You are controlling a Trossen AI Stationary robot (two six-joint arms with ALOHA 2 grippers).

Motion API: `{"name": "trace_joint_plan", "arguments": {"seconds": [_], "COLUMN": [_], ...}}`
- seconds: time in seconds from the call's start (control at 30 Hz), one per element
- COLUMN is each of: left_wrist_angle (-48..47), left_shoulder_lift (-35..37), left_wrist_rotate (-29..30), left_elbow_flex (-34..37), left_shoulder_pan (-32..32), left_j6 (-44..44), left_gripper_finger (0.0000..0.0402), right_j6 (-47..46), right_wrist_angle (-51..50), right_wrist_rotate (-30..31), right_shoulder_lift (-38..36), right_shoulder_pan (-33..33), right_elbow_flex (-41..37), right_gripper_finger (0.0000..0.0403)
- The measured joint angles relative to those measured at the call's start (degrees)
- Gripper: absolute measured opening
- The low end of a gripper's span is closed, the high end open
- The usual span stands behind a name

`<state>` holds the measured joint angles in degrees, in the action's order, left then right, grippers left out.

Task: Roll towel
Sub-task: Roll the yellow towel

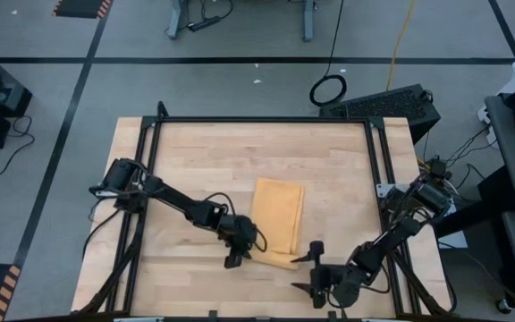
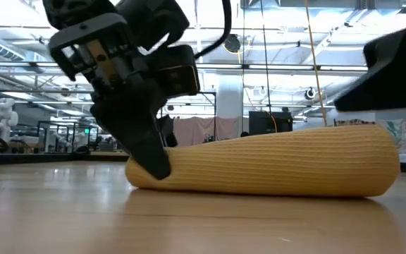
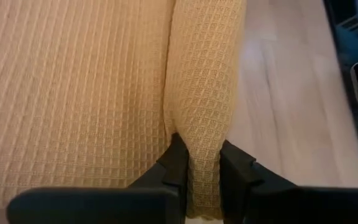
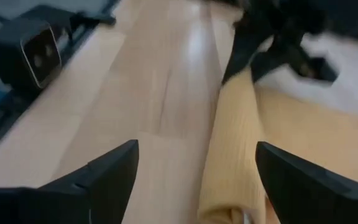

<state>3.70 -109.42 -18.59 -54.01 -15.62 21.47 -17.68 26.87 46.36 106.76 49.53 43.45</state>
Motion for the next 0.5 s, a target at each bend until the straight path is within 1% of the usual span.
{"name": "trace_joint_plan", "arguments": {"seconds": [0.07, 0.2, 0.37, 0.5], "left_wrist_angle": [0.4, 0.0, 0.1, 0.1], "left_shoulder_lift": [0.0, 0.0, -0.1, -0.1], "left_wrist_rotate": [-1.8, -2.7, -4.0, -4.4], "left_elbow_flex": [0.1, 0.1, 0.1, 0.1], "left_shoulder_pan": [0.9, 2.3, 3.1, 3.2], "left_j6": [1.3, 5.1, 6.8, 8.2], "left_gripper_finger": [0.0056, 0.0057, 0.0057, 0.0058], "right_j6": [3.1, 6.9, 6.2, 4.4], "right_wrist_angle": [3.2, 10.8, 14.3, 15.9], "right_wrist_rotate": [1.2, -0.1, 0.7, 4.9], "right_shoulder_lift": [1.0, 4.5, 9.3, 10.9], "right_shoulder_pan": [0.1, -1.1, -2.1, -2.2], "right_elbow_flex": [0.0, 0.0, 0.1, 0.1], "right_gripper_finger": [0.0313, 0.0313, 0.0313, 0.0313]}}
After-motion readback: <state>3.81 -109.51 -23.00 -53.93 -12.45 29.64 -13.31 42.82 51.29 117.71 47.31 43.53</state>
